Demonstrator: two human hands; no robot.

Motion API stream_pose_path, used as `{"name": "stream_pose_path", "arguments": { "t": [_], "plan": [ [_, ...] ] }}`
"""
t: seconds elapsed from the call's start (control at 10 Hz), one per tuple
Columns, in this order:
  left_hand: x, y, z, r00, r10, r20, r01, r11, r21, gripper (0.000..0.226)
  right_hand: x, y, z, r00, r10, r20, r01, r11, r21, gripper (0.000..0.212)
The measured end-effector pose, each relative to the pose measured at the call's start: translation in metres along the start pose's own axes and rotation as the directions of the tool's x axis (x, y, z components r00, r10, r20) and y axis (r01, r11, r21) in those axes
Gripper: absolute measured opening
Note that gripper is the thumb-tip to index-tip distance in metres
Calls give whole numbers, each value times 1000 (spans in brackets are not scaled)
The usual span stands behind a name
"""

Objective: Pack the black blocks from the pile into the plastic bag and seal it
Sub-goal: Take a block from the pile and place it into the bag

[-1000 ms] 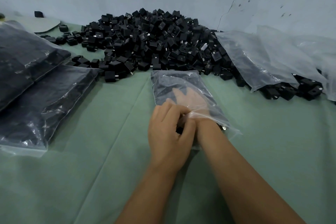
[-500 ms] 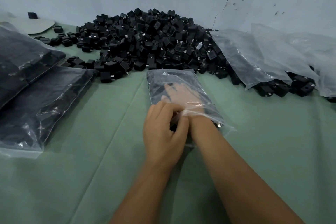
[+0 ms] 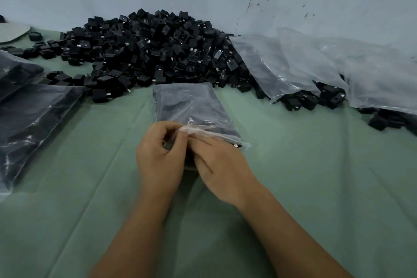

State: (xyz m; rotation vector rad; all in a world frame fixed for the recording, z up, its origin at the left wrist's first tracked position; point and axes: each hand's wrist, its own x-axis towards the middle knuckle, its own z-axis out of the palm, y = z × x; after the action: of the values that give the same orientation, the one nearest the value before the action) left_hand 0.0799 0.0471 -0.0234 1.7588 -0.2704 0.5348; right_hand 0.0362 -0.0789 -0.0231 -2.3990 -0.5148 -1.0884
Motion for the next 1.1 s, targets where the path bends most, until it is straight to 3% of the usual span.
{"name": "stream_pose_path", "arguments": {
  "t": [0.1,0.2,0.3,0.4,0.5,0.6,0.7,0.8,0.9,1.0,1.1],
  "plan": [
    [1,-3,-1,996,-81,38,83,995,-55,8,-3,9,-10,996,13,-91,-14,1000,-7,22],
    [1,-3,-5,972,-137,189,166,974,-151,11,4,24,-32,929,244,-279,-217,968,124,24],
    [8,2,-15,948,-132,289,190,965,-180,27,5,60,-55,782,549,-293,-537,834,130,25],
    [15,13,-11,955,-157,250,191,975,-117,33,0,107,-78,666,727,-165,-743,667,-57,33],
    [17,43,15,981,-130,142,146,984,-106,27,-1,142,-91,580,814,-41,-782,542,-308,42],
    [13,72,59,961,-61,270,108,981,-161,21,13,161,-89,562,819,113,-699,544,-465,46],
    [11,81,109,870,-95,484,150,986,-76,22,37,181,-81,511,804,306,-624,591,-512,49],
    [18,76,154,801,-191,567,277,959,-68,23,60,214,-81,504,762,407,-597,648,-473,67],
    [17,67,191,759,-295,581,428,898,-103,20,77,253,-91,562,727,395,-556,685,-470,68],
    [-8,61,211,736,-316,599,512,838,-187,19,84,293,-105,616,731,293,-600,677,-426,55],
    [-25,57,218,820,-282,499,447,859,-250,23,86,327,-117,603,772,202,-719,635,-282,42]
  ]
}}
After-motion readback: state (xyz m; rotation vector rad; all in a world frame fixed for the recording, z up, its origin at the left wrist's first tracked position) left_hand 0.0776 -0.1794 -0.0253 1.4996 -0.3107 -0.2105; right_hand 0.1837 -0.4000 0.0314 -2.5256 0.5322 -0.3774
